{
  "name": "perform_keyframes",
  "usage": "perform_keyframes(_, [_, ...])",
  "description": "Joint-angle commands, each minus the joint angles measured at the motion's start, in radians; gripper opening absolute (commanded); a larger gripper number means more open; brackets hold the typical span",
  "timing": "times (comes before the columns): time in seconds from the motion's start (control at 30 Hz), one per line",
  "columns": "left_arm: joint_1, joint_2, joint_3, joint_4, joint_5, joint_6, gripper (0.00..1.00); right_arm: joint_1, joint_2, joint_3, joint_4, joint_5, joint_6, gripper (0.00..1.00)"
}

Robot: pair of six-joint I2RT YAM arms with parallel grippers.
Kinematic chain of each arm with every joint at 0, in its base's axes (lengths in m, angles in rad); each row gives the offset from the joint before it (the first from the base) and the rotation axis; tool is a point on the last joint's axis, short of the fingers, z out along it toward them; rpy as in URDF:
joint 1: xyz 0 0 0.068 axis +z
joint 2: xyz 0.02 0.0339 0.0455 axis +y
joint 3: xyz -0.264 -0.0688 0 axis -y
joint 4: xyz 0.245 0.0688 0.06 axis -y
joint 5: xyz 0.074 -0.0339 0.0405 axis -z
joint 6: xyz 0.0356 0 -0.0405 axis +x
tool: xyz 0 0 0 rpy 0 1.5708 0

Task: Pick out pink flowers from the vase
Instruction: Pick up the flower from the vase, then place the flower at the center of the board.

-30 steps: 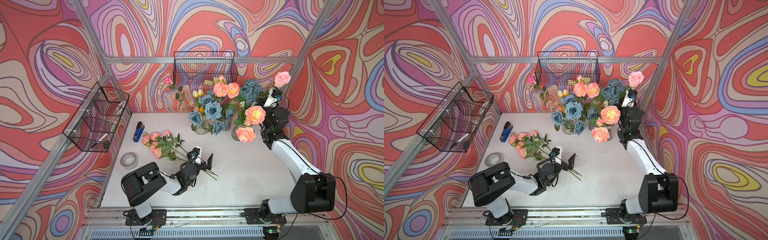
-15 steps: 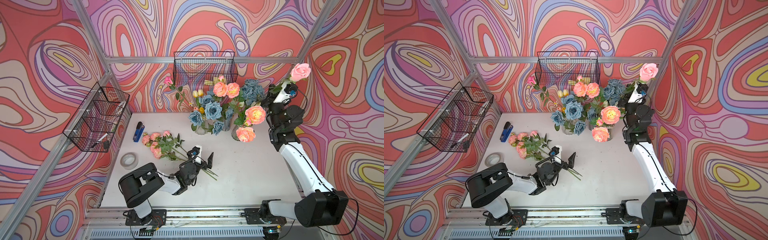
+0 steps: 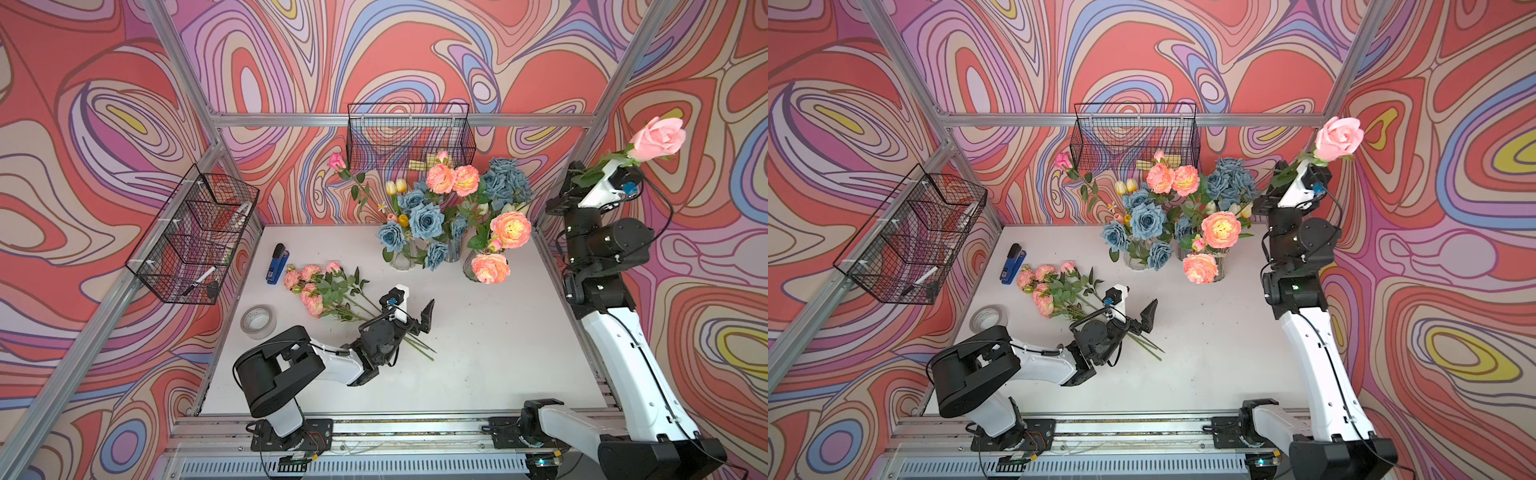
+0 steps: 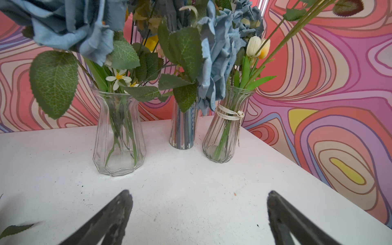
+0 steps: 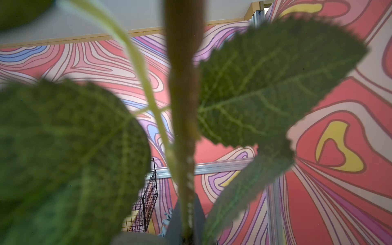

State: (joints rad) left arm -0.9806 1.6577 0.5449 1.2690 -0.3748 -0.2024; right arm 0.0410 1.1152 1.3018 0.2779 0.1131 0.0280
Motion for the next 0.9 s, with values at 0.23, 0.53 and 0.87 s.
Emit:
perform_keyframes(0.23, [0.006,-0.034,0.013,0.054,0.098,0.022,1.00,0.006,-0.074,0.067,-0.399,0.149,0.086,0.00])
perform_keyframes(0.53, [0.006,-0.061,-0.003,0.054,0.251,0.055,1.00,0.006,-0.199,-0.076,-0.567,0.038,0.171,0.00])
perform_keyframes(0.87, [0.071,-0.103,-0.014,0.052,0.577,-0.073,1.00,0.006,-0.429,-0.401,-0.500,-0.221,0.191,0.00])
